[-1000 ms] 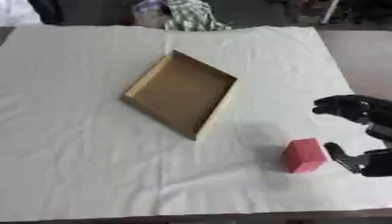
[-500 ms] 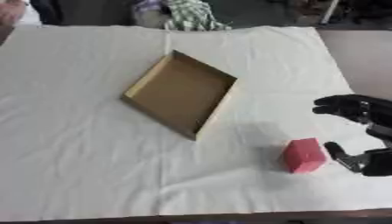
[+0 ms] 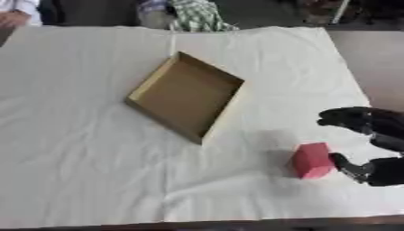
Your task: Pick up objects on the table and place them in the box.
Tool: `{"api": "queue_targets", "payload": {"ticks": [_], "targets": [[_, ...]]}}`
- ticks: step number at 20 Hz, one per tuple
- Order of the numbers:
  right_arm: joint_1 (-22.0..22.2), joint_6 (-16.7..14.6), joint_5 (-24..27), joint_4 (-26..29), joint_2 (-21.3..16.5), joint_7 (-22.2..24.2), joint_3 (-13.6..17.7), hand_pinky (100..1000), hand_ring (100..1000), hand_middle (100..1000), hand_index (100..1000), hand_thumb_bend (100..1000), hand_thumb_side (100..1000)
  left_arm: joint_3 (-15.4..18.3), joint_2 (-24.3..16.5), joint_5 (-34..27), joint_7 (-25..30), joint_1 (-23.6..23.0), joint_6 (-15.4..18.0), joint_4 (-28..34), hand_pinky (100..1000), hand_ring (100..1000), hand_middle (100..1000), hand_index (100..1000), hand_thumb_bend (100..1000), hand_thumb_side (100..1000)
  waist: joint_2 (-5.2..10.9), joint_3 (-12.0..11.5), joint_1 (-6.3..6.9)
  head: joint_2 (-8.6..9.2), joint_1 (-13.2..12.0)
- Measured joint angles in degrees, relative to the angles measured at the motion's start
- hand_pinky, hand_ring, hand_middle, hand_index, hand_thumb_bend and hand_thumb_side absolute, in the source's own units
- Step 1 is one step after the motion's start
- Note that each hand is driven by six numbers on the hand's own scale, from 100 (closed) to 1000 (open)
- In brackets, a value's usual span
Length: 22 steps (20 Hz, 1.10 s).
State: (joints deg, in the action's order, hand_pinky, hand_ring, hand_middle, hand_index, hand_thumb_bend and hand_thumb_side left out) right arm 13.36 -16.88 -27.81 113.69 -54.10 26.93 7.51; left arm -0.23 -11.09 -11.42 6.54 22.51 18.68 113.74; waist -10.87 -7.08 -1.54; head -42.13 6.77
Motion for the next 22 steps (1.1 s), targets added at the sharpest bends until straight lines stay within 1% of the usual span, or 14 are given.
{"api": "queue_targets", "payload": {"ticks": [2,6,7,8,14,18,22], "targets": [[-0.7,0.4,0.2,-0.4,0.0,0.6,-0.5,992,1000,970,998,142,747,0.0,0.0,0.0,0.1,0.0,0.0,0.0,585,867,769,743,100,640,-0.07,-0.1,0.02,0.01,0.1],[-1.9,0.7,0.9,-2.2,0.0,1.8,-1.6,990,1000,970,998,154,765,0.0,0.0,-0.1,0.3,0.0,0.0,0.0,585,868,769,742,100,641,-0.10,-0.2,0.05,0.03,0.3],[-2.1,0.7,1.1,-2.6,0.0,2.0,-1.7,991,1000,972,1000,201,835,0.0,0.0,-0.1,0.3,0.0,0.0,0.0,585,868,769,742,100,641,-0.12,-0.3,0.05,0.04,0.3],[-2.4,0.8,1.2,-3.1,0.0,2.2,-1.9,992,1000,972,1000,235,874,0.0,0.0,-0.1,0.3,0.0,-0.1,0.0,585,869,769,742,100,640,-0.13,-0.3,0.05,0.08,0.4],[-3.3,0.8,1.1,-6.2,0.0,2.4,-2.3,993,1000,974,1000,223,836,0.0,0.0,-0.1,0.5,0.0,-0.1,0.0,584,870,769,742,100,639,-0.29,-0.3,0.05,0.21,0.4],[-3.6,-0.4,0.9,-8.1,0.0,2.7,-2.6,993,1000,974,1000,212,820,0.0,0.0,-0.1,0.6,0.0,-0.2,0.0,584,871,770,742,100,638,-0.41,-0.3,0.06,0.22,0.4],[-3.4,-1.7,0.9,-9.2,0.0,3.4,-2.6,992,1000,973,1000,212,824,-0.1,0.0,-0.1,0.8,0.0,-0.3,0.0,584,872,770,742,100,638,-0.42,-0.3,0.06,0.22,0.4]]}}
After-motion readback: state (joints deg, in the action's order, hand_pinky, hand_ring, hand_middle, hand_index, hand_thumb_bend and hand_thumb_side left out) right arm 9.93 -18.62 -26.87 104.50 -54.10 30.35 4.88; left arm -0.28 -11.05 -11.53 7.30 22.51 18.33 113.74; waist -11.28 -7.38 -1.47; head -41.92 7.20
